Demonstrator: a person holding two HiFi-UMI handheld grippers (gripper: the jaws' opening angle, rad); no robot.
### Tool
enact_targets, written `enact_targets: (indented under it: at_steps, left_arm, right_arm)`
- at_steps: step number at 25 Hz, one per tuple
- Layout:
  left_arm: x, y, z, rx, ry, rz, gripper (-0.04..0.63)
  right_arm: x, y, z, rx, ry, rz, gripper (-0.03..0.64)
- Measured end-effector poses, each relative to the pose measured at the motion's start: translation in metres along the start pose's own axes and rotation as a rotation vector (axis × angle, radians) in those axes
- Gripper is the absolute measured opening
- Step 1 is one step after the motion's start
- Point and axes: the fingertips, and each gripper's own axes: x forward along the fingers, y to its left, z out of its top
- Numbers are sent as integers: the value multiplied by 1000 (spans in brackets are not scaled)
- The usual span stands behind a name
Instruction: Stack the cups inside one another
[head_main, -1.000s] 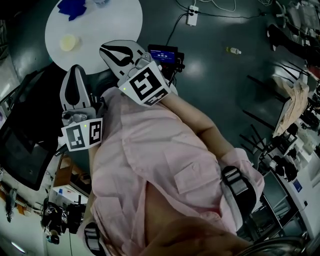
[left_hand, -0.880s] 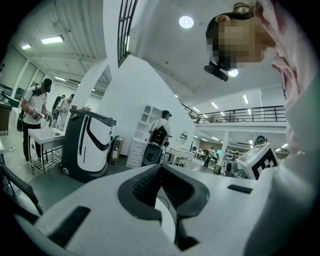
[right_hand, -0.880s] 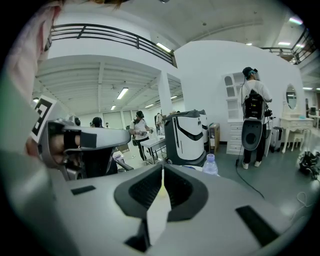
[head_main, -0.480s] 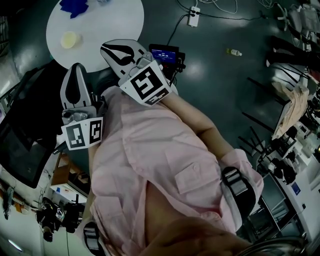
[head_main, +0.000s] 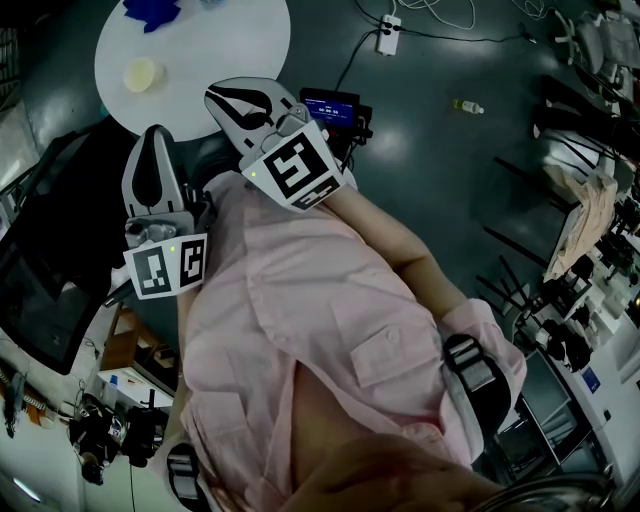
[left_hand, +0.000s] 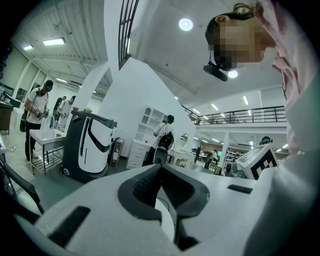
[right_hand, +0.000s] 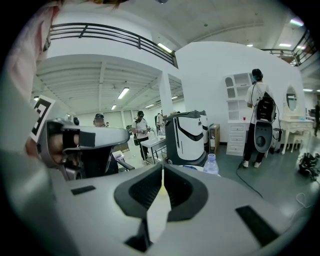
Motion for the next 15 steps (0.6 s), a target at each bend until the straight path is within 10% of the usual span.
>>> enact_targets:
  at_steps: [15]
  left_arm:
    - [-11,3,4,-2,-27,1,16]
  right_arm:
    - [-1,11,7,-20,-29,15,37]
